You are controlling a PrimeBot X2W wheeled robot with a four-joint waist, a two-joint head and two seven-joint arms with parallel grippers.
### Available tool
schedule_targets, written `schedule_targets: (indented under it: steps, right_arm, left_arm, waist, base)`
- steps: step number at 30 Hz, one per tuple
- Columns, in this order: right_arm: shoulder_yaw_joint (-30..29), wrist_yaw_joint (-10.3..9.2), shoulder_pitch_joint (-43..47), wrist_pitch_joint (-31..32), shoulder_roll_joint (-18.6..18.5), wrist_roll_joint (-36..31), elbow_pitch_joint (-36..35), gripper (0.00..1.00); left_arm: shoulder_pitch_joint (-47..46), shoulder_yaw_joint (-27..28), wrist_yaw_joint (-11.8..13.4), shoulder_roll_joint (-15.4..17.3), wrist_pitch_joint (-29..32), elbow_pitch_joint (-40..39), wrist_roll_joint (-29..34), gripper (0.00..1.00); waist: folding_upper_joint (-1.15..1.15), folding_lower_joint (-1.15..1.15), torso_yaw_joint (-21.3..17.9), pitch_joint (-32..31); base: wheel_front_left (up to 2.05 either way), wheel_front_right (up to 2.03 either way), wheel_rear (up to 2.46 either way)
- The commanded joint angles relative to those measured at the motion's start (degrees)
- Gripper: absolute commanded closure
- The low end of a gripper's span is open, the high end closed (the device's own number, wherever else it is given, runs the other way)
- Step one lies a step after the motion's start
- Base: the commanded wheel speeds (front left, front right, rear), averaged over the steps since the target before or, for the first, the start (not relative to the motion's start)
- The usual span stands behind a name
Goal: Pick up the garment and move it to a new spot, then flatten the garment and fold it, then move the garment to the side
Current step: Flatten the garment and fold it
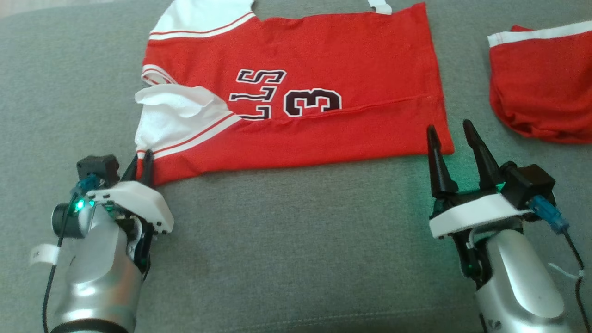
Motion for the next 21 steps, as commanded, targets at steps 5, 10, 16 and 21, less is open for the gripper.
schedule_targets:
  steps: [5,10,16,21]
  right_arm:
    - [-3.0,0.37,-2.6,3.3,0.8,-2.6,2.3,0.00]
    - [-8.8,0.37,-5.0,8.1,1.0,-6.7,7.7,0.00]
    - [-12.7,0.37,-9.2,11.9,1.0,-5.9,15.3,0.00]
    - [-12.7,0.37,-12.7,14.0,1.0,-4.3,22.4,0.00]
  left_arm:
    - [0.3,0.7,-0.4,1.0,-0.3,-10.3,1.0,1.00]
    - [3.8,0.4,-0.8,-0.1,-0.3,-21.5,1.4,1.00]
    - [6.4,-1.1,-1.2,-0.8,-0.3,-26.9,1.9,1.00]
    - [6.7,-1.9,-1.5,-0.9,-0.3,-27.1,2.1,1.00]
  waist:
    - [0.00,-0.01,2.1,-0.9]
    - [0.00,-0.01,4.0,-1.4]
    - [0.00,-0.01,5.3,-1.2]
    - [0.00,-0.01,5.9,-0.8]
  base:
    - [0.00,0.00,0.00]
    - [0.00,0.00,0.00]
    - [0.00,0.00,0.00]
    - [0.00,0.00,0.00]
